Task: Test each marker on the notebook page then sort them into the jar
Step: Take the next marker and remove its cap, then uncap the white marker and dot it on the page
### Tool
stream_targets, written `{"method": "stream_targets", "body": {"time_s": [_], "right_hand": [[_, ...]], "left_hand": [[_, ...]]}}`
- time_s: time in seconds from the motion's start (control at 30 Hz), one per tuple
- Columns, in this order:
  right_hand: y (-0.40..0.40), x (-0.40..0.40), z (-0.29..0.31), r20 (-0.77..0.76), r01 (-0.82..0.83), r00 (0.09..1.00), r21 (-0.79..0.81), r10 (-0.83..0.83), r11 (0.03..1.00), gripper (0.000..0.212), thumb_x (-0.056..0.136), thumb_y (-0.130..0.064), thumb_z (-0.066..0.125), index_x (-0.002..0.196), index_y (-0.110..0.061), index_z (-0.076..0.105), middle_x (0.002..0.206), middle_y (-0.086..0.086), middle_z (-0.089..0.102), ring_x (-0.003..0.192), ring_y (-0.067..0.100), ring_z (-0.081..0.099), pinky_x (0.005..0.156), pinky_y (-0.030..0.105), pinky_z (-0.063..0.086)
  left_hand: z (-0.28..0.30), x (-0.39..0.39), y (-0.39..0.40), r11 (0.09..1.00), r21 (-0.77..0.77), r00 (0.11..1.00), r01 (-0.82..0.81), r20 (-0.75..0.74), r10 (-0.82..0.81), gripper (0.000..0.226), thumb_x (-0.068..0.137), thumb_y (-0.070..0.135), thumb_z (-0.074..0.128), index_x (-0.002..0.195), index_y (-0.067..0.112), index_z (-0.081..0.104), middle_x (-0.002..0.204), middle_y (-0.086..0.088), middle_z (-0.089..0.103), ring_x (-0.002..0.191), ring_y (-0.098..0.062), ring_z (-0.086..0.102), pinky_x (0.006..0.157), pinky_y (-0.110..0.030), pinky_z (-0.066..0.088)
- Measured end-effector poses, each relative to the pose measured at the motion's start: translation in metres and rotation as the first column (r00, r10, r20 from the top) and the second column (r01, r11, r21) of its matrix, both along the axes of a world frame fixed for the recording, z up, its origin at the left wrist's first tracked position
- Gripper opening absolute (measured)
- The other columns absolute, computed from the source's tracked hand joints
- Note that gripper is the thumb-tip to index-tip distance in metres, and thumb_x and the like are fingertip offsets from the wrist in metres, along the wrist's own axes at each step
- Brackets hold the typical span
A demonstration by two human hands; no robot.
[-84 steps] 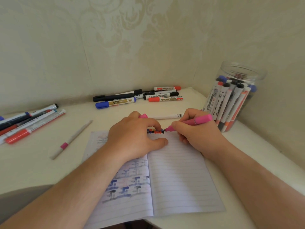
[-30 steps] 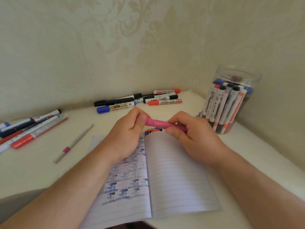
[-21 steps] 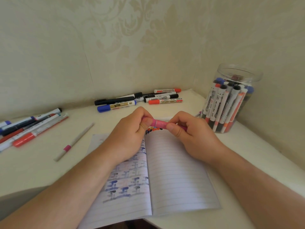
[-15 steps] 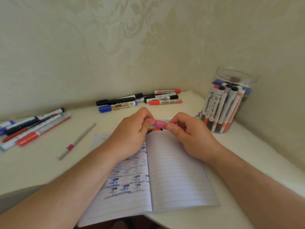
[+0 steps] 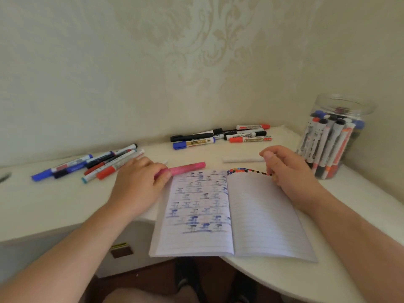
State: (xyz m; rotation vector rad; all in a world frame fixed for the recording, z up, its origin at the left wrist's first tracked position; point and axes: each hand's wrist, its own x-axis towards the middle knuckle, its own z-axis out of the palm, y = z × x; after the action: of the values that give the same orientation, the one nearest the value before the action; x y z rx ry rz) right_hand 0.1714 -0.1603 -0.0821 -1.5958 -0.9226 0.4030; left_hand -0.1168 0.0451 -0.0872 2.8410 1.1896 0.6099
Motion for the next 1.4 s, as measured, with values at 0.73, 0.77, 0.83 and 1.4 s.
{"method": "stream_targets", "body": {"time_s": [0.73,0.77,0.83,1.4], "right_hand": [[-0.003,-0.004,0.000,-0.017,-0.020,1.000,0.005,0.020,1.000,0.025,0.105,-0.038,0.057,0.089,-0.027,0.073,0.069,-0.001,0.053,0.058,0.012,0.042,0.060,0.033,0.035],[-0.003,-0.004,0.001,-0.015,-0.023,1.000,0.005,0.023,1.000,0.025,0.105,-0.038,0.057,0.089,-0.027,0.073,0.069,-0.002,0.053,0.058,0.011,0.042,0.061,0.033,0.036],[-0.003,-0.004,0.001,-0.009,-0.022,1.000,0.002,0.022,1.000,0.024,0.105,-0.038,0.058,0.089,-0.027,0.073,0.068,-0.003,0.054,0.060,0.011,0.044,0.062,0.033,0.037],[-0.004,0.001,0.009,-0.252,0.111,0.965,0.163,-0.067,0.980,0.029,0.109,-0.028,0.047,0.090,-0.016,0.065,0.065,0.006,0.050,0.050,0.012,0.037,0.044,0.022,0.031]], "left_hand": [[0.005,-0.018,0.043,0.986,-0.169,0.994,-0.010,-0.108,-0.009,0.013,0.101,0.039,0.047,0.105,0.027,0.050,0.109,0.001,0.050,0.107,-0.024,0.048,0.087,-0.039,0.041],[0.004,-0.024,0.050,0.993,-0.111,0.988,-0.049,-0.152,0.032,0.014,0.101,0.036,0.047,0.107,0.024,0.050,0.112,-0.001,0.051,0.109,-0.026,0.047,0.088,-0.039,0.039],[0.002,-0.039,0.066,0.991,0.016,0.969,-0.131,-0.209,0.132,0.019,0.099,0.033,0.047,0.112,0.020,0.050,0.118,-0.007,0.054,0.111,-0.031,0.046,0.090,-0.042,0.037],[0.030,0.035,0.038,0.989,-0.022,0.987,-0.148,0.060,0.150,0.036,0.082,0.045,0.054,0.115,0.038,0.068,0.118,-0.003,0.061,0.118,-0.035,0.047,0.099,-0.040,0.036]]}}
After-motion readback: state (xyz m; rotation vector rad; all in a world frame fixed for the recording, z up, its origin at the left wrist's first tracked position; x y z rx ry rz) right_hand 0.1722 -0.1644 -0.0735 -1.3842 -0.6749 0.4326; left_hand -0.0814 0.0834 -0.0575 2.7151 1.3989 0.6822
